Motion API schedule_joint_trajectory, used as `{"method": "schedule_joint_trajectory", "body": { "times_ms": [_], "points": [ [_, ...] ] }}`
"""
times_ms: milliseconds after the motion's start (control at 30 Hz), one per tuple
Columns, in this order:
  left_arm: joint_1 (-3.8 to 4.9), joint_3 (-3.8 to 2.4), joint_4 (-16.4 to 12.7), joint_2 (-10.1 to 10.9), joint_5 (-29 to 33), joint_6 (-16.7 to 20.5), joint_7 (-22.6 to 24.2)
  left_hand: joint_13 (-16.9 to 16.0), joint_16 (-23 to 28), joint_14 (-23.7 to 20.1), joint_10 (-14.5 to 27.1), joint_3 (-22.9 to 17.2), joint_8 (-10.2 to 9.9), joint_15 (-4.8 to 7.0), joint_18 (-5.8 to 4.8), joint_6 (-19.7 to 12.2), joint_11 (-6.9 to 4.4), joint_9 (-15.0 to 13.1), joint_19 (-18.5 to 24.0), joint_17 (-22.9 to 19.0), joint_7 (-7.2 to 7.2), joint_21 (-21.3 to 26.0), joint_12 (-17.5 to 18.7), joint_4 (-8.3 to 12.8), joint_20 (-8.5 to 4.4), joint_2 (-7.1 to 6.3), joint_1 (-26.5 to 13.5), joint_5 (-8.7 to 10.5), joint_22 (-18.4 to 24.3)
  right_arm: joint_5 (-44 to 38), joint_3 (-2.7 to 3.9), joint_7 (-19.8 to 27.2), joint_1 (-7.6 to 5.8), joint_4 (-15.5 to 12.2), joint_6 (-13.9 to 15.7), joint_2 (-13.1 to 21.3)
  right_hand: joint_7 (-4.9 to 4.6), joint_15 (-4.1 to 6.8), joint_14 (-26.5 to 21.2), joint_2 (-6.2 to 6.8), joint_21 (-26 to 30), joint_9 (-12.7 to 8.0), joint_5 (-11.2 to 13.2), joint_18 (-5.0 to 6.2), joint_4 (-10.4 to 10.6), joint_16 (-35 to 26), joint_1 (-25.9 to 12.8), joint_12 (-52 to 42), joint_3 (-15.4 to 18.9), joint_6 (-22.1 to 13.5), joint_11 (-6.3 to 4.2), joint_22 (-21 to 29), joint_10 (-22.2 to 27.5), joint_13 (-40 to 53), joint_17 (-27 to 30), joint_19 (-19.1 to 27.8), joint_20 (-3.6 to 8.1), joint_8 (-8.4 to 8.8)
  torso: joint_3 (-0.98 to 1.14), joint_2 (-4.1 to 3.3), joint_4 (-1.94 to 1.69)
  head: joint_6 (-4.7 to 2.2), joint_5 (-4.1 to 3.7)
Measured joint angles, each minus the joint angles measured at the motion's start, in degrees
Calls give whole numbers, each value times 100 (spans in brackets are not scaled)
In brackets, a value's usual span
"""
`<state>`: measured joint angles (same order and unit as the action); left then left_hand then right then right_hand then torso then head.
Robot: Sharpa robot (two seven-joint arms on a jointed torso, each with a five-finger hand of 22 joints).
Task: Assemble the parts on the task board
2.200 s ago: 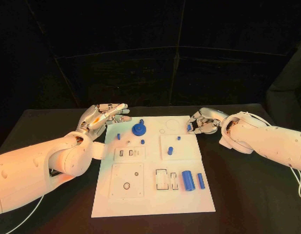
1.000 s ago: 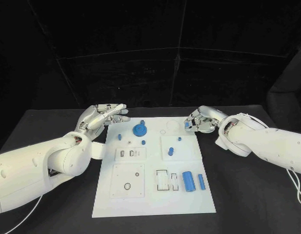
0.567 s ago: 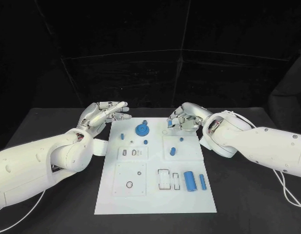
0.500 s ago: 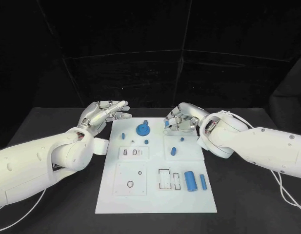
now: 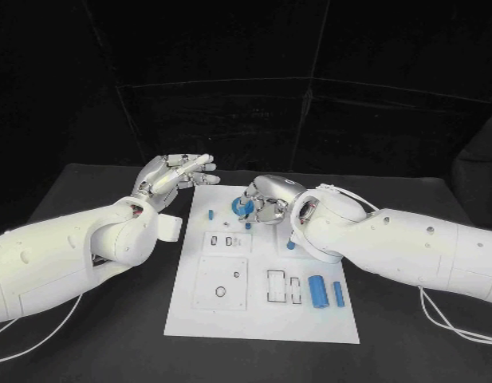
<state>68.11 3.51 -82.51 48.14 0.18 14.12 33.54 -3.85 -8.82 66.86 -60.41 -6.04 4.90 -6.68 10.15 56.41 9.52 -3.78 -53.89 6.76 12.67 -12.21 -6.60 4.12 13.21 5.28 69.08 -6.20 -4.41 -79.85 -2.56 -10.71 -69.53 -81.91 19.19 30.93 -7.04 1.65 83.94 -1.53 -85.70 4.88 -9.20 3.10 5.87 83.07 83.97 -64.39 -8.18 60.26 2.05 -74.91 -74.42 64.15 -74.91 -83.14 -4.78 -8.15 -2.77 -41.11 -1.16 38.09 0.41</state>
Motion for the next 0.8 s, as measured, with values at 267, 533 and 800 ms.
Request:
{"method": "schedule_joint_trajectory", "body": {
  "times_ms": [267, 533, 800],
  "points": [
    [13, -1, 48, -43, 35, 0, 3, 0, 0, 0, 0, 0, 0, 0, 0, 0, 0, 0, 0, 0, 0, 0, 0, 0, 0, 0, 0, 0, 1, -319, -56, -164, 129, 129, -159, -266, -5, 0, 0, 21, 0, 0, 1, 0, 0, 0, -54, 0, 0, 6, 0, 0, 0, -15, 0, 0, 0, 0, 6, -2, -8, 70, 114],
    [14, -1, 98, -96, 55, 0, 3, 0, 0, 0, 0, 0, 0, 0, 0, 0, 0, 0, 0, -1, 0, 0, 0, 0, 0, 0, 0, 0, 5, -551, -115, -264, 245, 213, -269, -442, -12, 0, 0, 23, 0, 0, 2, 0, -13, 0, -68, 0, -12, 13, 0, 0, 0, -14, 0, 0, 0, 0, 17, -10, -8, 114, 153],
    [14, 0, 117, -108, 64, -1, 3, 0, 0, 0, -1, 0, 0, 0, 0, 0, -1, 0, 0, -1, 0, 0, 0, 0, 0, 0, 0, 0, 4, -668, -127, -320, 313, 253, -390, -460, -13, 0, 0, 40, 0, 0, 22, 0, -14, 0, -84, 0, -11, 14, 0, 1, 0, -26, 0, 0, 0, 0, 23, -12, -8, 157, 192]
  ]
}}
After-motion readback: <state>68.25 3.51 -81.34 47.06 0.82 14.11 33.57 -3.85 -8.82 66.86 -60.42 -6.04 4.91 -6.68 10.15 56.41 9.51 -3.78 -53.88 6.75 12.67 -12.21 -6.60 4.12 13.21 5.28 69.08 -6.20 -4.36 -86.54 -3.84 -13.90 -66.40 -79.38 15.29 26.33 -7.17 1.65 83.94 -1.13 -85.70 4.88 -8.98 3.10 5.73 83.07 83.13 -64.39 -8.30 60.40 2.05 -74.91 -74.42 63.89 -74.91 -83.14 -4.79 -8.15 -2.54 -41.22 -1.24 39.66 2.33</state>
